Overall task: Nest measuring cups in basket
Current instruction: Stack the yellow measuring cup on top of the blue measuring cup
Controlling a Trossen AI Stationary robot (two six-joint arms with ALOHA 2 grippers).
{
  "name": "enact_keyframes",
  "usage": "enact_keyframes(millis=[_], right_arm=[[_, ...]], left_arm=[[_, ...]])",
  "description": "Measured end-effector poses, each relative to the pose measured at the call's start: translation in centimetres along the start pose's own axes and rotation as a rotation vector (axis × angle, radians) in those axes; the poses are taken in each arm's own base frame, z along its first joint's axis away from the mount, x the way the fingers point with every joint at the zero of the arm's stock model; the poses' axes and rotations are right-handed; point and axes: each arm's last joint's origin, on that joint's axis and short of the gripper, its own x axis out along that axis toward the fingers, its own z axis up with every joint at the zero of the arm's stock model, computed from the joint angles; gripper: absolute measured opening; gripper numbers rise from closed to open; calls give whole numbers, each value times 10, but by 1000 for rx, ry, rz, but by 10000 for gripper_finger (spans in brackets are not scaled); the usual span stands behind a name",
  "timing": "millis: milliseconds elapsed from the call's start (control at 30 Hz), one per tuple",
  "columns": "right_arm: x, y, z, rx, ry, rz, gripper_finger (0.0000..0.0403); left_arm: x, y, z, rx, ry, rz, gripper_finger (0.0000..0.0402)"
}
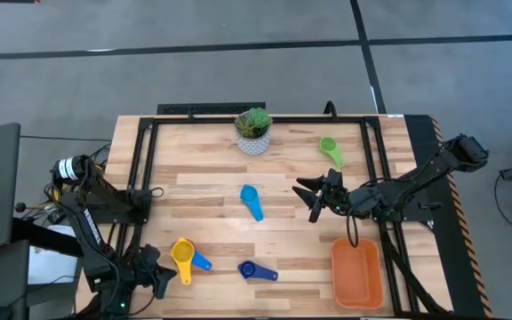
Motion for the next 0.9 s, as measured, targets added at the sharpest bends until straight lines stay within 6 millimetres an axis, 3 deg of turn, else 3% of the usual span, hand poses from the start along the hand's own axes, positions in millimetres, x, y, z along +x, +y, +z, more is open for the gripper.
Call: enact_keyframes(millis=[367, 667, 900], right_arm=[[0, 0, 0, 8, 0, 0, 192], [0, 0, 0, 7, 0, 0, 187], [0, 0, 0, 7, 0, 0, 186]], left_arm=[[1, -6, -6, -44, 158, 65, 43], [27, -10, 11, -25, 132, 165, 25], [43, -22, 26, 19, 111, 134, 24]])
